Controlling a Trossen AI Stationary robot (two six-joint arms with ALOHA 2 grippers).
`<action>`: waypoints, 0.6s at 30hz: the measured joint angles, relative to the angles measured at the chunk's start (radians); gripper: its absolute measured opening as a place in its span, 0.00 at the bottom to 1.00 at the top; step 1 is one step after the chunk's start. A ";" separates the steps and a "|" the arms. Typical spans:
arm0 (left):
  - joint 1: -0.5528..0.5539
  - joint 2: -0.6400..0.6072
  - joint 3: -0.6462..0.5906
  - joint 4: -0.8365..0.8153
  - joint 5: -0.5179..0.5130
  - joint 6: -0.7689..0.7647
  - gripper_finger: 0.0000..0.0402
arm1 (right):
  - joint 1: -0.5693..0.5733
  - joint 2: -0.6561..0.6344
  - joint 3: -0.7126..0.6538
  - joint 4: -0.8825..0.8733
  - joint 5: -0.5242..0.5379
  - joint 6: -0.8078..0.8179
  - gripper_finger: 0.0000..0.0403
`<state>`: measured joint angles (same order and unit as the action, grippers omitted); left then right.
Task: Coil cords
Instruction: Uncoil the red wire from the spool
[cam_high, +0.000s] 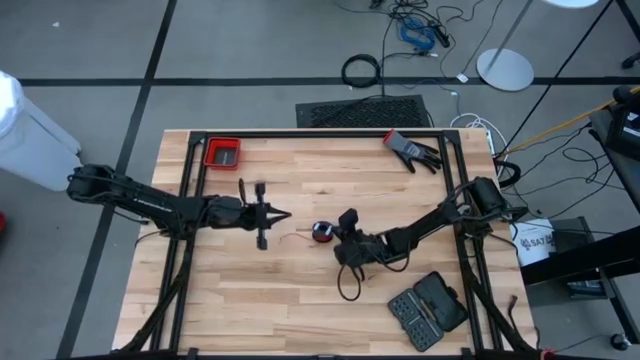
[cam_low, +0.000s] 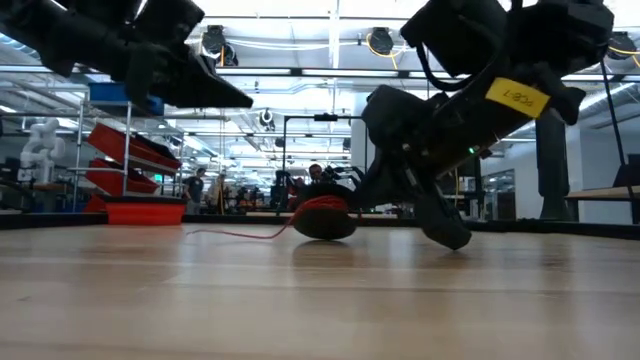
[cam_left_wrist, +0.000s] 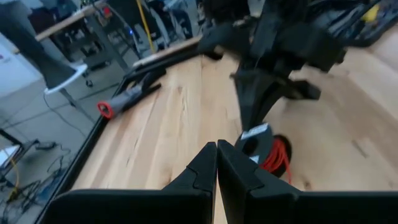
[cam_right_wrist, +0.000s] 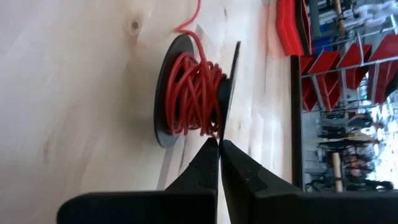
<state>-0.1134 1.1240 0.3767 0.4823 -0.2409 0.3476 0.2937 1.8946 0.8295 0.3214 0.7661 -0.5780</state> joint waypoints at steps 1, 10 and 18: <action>-0.009 0.000 0.000 0.010 -0.001 0.003 0.06 | -0.003 0.000 0.000 -0.004 -0.009 0.012 0.00; -0.093 0.000 0.000 0.008 -0.104 0.052 0.21 | -0.012 -0.002 0.001 -0.006 -0.014 0.059 0.00; -0.100 0.080 0.000 -0.021 -0.074 -0.062 0.32 | -0.034 -0.002 0.001 -0.006 -0.019 0.096 0.00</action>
<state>-0.2131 1.2042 0.3767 0.4616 -0.3153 0.2861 0.2600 1.8923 0.8307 0.3153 0.7475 -0.4816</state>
